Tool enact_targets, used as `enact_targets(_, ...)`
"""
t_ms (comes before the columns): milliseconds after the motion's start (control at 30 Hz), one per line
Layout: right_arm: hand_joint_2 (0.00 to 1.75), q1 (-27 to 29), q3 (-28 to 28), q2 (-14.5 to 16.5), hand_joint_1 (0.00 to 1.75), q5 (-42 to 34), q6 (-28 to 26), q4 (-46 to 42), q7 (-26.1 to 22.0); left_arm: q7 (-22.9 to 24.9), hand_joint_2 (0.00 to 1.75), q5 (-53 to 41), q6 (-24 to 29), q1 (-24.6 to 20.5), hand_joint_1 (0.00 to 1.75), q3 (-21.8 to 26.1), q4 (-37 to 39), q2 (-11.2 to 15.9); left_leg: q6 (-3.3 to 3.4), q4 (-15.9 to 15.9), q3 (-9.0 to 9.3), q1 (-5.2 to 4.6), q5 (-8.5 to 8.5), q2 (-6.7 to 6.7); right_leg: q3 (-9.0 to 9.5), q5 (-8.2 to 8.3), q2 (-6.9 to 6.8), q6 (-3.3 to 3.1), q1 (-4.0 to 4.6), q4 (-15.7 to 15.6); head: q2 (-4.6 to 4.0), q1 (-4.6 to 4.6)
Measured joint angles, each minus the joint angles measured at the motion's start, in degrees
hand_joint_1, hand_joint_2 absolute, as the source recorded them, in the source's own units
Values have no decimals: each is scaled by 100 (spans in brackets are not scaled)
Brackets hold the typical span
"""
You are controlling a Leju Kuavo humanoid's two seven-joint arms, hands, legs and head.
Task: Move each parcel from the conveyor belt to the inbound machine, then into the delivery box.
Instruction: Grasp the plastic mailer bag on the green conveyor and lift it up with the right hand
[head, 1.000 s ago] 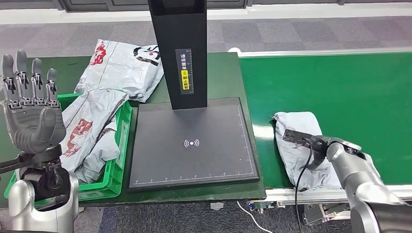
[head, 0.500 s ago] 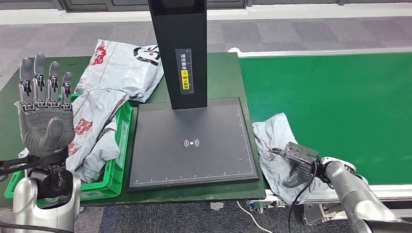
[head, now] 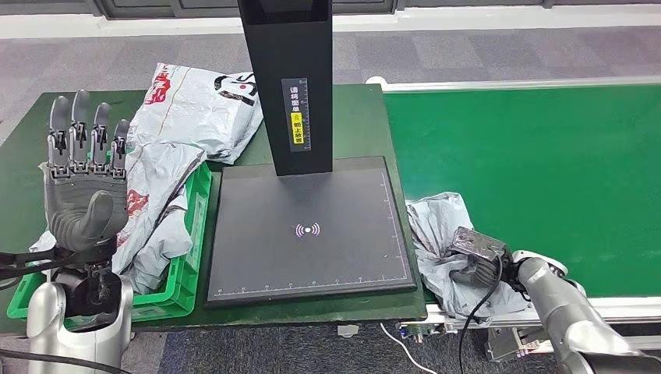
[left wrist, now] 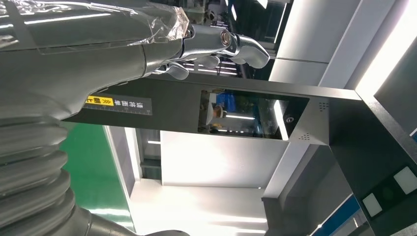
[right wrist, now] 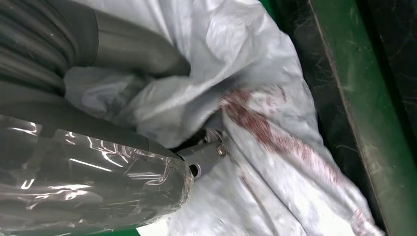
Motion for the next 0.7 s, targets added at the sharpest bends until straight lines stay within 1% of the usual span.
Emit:
enact_targets(100,175,12,0,0,175,-2,-25,0,4,0,175,0,-3,1,0,0,10,0,0,0,0,0,0,0,0,0,0,0,0,0,0,0)
enact_targets(233,175,42,-1,-1,175,-92,-206,-26,39,-7,175,14,-1,43,0,8,-30,0,0,-1,-3,0,0,-1,2,0,-1,0,-1,0,0,0)
enact_targets(400,175,49,-116,3,175,-498,-477,-154,-67,-35,175,24,27,285,0,143,-282,1,0,-1,-7,0,0,-1,1,0,-1,0,-2,0,0,0)
enact_targets(533,175,23,-286,34,175,-760,-587,-270,-124,-60,175,21,48,446,0,239,-457,2,0,-1,-10,0,0,-7,1,0,-6,0,-2,0,0,1)
enact_targets(600,175,24,-436,102,175,-1091,-639,-372,-197,-78,175,13,90,523,0,289,-535,2,0,-2,-12,0,0,-6,-1,0,-5,0,-2,1,0,1)
enact_targets(700,175,48,-851,317,175,-1976,-611,-745,-193,-89,175,-27,170,669,0,376,-660,-3,0,-2,-11,1,0,0,-4,0,0,0,0,1,0,1)
